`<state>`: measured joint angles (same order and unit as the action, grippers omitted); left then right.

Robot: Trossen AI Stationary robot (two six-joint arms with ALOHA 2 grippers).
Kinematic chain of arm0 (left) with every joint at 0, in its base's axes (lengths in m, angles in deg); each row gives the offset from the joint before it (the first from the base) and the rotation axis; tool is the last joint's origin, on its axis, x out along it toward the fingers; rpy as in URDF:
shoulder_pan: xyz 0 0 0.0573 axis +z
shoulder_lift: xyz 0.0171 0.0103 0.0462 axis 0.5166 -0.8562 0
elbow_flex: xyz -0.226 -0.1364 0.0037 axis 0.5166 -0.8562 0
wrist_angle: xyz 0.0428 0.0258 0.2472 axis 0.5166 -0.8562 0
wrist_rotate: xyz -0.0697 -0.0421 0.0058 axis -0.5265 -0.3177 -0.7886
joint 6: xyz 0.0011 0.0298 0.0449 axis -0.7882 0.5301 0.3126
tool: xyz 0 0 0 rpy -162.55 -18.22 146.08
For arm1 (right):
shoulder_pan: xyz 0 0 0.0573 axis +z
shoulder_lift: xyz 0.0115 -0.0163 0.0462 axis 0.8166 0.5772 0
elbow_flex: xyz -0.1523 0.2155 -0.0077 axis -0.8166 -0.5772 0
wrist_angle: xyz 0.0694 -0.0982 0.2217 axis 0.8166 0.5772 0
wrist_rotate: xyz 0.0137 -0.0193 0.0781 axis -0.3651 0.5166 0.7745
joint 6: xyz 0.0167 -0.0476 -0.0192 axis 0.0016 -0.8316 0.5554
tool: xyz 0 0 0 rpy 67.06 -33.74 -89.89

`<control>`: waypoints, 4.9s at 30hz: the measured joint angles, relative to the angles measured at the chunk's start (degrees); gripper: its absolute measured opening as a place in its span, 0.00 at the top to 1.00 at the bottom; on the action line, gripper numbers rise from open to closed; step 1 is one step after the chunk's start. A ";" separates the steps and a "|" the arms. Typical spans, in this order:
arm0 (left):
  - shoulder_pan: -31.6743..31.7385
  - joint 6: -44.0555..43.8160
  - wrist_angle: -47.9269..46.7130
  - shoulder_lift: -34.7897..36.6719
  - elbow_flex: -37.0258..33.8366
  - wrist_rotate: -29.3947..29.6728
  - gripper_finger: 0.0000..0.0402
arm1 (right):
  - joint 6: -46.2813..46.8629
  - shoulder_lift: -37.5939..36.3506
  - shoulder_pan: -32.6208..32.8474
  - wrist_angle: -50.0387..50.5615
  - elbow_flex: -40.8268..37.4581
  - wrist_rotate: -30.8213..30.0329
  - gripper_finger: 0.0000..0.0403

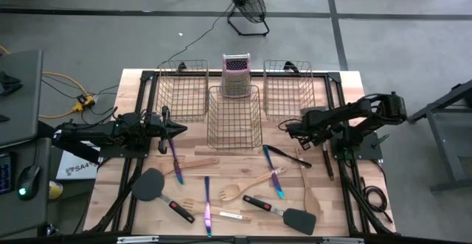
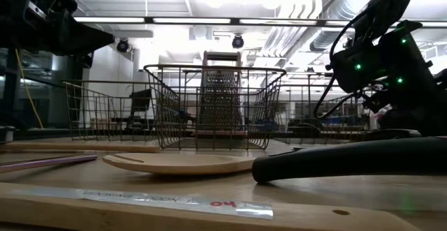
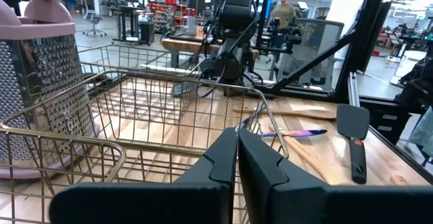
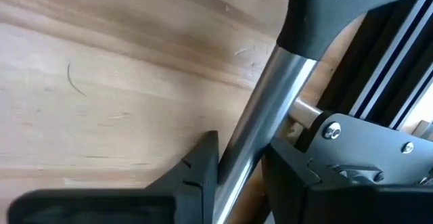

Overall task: Pick & Place Kitchen Items
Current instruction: Put the top black spatula into the right wire basket

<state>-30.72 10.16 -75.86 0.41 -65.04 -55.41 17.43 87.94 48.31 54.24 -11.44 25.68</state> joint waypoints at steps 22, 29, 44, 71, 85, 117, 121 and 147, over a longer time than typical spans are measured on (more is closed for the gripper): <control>-0.02 0.00 -0.02 -0.01 0.00 -0.02 0.96 | -3.06 -2.49 -1.14 1.50 0.35 4.58 0.82; 0.00 0.01 0.00 -0.01 0.00 -0.02 0.96 | 0.61 -2.49 -3.14 1.22 0.33 1.38 0.84; 0.00 -0.01 0.00 -0.01 0.00 -0.02 0.96 | 2.82 -5.24 -2.86 1.59 0.82 4.56 0.84; 0.00 0.01 0.00 0.01 0.00 0.00 0.96 | -12.79 -5.46 -2.56 4.91 0.96 23.66 0.85; 0.00 0.00 0.00 -0.01 0.00 -0.02 0.96 | -17.32 -6.91 1.14 6.11 0.81 28.31 0.86; 0.00 0.00 0.00 0.02 0.00 -0.02 0.96 | -3.01 -34.53 21.01 -17.27 0.78 25.08 0.87; -0.01 0.00 -0.02 -0.01 0.00 0.00 0.96 | -2.89 -37.66 21.07 -24.90 0.79 18.57 0.87; 0.00 -0.02 -0.02 0.02 0.00 0.00 0.96 | -20.79 -41.69 4.21 -47.12 8.82 6.29 0.88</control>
<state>-30.72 10.15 -75.88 0.43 -65.04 -55.41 -3.36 46.25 52.53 7.12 -2.62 31.98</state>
